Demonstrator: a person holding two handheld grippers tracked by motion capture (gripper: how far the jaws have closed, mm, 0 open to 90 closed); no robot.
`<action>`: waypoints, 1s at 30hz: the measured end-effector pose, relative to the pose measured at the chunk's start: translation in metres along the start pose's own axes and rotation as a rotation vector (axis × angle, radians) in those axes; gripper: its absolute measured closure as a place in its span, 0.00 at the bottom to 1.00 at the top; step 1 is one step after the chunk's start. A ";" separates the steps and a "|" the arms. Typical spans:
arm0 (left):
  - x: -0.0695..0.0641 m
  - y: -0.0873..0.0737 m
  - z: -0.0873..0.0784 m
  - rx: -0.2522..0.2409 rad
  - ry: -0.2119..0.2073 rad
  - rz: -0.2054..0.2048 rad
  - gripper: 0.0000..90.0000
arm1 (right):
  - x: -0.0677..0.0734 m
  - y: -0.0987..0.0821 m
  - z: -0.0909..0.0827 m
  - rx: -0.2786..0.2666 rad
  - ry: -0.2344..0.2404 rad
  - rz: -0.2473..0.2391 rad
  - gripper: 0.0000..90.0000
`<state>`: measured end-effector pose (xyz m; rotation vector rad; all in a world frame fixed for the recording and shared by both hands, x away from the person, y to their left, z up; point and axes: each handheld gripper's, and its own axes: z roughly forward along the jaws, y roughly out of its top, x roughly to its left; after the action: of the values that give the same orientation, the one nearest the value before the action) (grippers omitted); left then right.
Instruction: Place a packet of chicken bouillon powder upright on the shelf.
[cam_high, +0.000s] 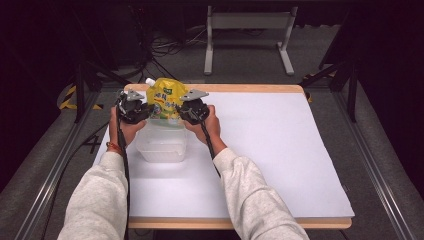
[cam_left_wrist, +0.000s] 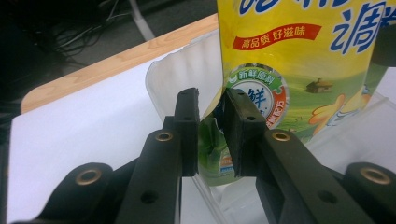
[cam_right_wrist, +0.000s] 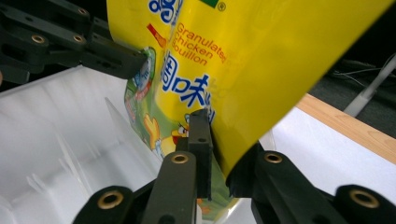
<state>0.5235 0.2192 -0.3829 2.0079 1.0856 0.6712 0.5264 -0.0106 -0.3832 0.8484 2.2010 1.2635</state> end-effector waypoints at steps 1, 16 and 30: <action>-0.001 0.000 0.000 0.002 0.005 -0.002 0.84 | 0.000 0.000 0.000 0.003 0.000 0.001 0.91; -0.005 0.005 -0.010 0.029 0.077 0.022 0.80 | -0.002 0.000 -0.006 0.023 -0.014 -0.006 0.85; -0.014 0.002 -0.028 0.015 0.083 0.034 0.67 | -0.001 0.009 -0.022 0.056 -0.033 -0.084 0.80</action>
<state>0.4969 0.2172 -0.3664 2.0306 1.1102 0.7720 0.5150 -0.0209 -0.3653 0.7831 2.2309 1.1458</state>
